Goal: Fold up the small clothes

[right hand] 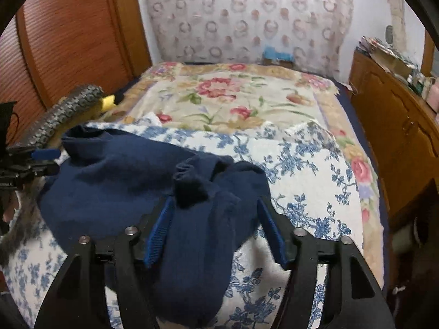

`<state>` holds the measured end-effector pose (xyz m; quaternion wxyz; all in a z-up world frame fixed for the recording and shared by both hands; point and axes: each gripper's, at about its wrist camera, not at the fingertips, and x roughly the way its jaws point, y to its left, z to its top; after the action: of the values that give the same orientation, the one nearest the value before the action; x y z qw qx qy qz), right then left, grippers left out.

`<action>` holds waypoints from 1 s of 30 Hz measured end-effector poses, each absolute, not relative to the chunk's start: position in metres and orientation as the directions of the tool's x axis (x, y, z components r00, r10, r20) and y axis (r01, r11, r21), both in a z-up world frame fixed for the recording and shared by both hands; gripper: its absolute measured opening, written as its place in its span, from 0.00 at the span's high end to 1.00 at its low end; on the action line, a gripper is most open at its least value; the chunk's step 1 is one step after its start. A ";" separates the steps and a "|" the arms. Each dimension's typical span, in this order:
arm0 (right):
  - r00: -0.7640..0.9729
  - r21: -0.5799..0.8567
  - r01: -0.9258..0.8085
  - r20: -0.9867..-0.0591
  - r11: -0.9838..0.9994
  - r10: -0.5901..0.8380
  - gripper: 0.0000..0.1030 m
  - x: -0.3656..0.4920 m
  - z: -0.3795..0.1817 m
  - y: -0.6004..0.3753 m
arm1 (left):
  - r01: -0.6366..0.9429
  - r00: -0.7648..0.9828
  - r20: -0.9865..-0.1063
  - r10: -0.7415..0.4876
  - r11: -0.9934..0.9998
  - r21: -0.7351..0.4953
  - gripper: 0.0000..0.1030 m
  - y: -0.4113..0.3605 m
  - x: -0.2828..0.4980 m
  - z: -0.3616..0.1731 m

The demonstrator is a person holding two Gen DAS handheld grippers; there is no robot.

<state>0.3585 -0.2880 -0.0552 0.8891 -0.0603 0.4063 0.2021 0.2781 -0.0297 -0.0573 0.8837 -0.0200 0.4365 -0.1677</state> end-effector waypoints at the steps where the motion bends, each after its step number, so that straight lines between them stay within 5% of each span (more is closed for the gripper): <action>1: 0.589 0.051 -0.402 -0.750 0.914 0.301 0.26 0.360 -0.057 -0.288 | 0.276 0.561 -0.767 -0.311 0.944 -0.181 0.45 -0.031 0.281 -0.059; 14: 0.511 0.157 -0.434 -0.768 0.887 0.386 0.21 0.375 -0.075 -0.280 | 0.236 0.536 -0.792 -0.293 0.953 -0.192 0.44 -0.033 0.311 -0.079; 20: 0.466 0.193 -0.502 -0.761 0.843 0.451 0.61 0.369 -0.076 -0.272 | 0.229 0.536 -0.789 -0.299 0.952 -0.205 0.44 -0.034 0.314 -0.078; 25: 0.482 0.188 -0.531 -0.735 0.826 0.477 0.78 0.361 -0.073 -0.271 | 0.223 0.543 -0.779 -0.313 0.948 -0.226 0.44 -0.033 0.317 -0.078; 28: 0.524 0.166 -0.534 -0.704 0.829 0.479 0.82 0.351 -0.065 -0.273 | 0.238 0.545 -0.771 -0.331 0.942 -0.236 0.56 -0.032 0.317 -0.078; 29: 0.533 0.163 -0.535 -0.696 0.829 0.481 0.83 0.350 -0.062 -0.273 | 0.249 0.553 -0.763 -0.336 0.940 -0.234 0.70 -0.032 0.316 -0.077; 30: 0.552 0.156 -0.535 -0.679 0.830 0.483 0.83 0.347 -0.056 -0.273 | 0.270 0.556 -0.752 -0.355 0.932 -0.241 0.73 -0.033 0.314 -0.076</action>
<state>0.3467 -0.2727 -0.0558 0.8803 -0.0345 0.3744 0.2893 0.3140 -0.0327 -0.0760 0.8806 -0.0488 0.4367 -0.1773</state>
